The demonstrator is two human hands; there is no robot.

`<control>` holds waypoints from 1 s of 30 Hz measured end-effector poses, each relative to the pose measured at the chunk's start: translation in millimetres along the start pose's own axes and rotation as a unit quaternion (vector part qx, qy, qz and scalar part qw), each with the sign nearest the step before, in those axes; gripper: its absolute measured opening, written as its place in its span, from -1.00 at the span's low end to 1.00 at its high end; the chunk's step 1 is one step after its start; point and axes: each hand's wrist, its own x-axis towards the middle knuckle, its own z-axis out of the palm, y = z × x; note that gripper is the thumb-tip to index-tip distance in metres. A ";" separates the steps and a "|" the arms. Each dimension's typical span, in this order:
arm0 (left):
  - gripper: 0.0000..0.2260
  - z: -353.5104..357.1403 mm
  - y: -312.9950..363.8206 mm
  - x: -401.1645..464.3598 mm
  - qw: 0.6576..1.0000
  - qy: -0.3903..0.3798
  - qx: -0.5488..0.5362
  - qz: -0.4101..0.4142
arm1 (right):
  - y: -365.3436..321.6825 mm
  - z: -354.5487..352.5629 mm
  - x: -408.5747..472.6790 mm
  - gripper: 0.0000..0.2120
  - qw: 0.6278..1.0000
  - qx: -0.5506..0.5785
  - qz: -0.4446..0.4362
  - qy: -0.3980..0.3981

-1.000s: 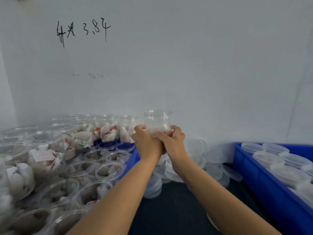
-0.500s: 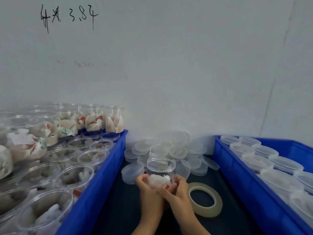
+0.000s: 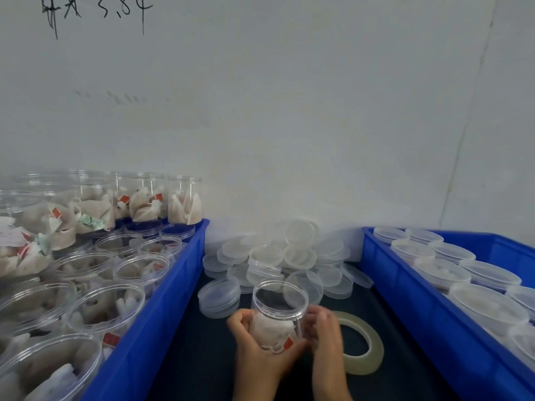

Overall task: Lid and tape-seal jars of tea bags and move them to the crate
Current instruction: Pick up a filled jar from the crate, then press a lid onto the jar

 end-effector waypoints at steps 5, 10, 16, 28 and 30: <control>-0.24 -1.7 -6.8 3.2 0.999 -0.016 -0.004 0.043 | -10.0 -6.2 69.3 -0.45 0.932 -0.327 -0.153 0.017; -0.22 -1.2 -15.9 6.8 0.997 -0.019 -0.002 0.071 | 3.5 4.9 108.6 0.02 0.822 -0.543 -0.139 -0.105; -0.21 -0.8 -18.8 7.8 0.997 -0.015 -0.011 0.075 | 17.4 17.4 120.2 0.00 0.761 -0.632 -0.115 -0.094; -0.23 -3.7 -17.2 6.0 0.997 -0.042 -0.019 0.066 | -3.5 4.6 105.6 -0.17 0.713 -0.663 -0.205 -0.094; -0.23 -4.1 -16.6 5.0 0.997 -0.044 -0.011 0.067 | -4.7 2.4 102.6 -0.16 0.735 -0.642 -0.168 -0.137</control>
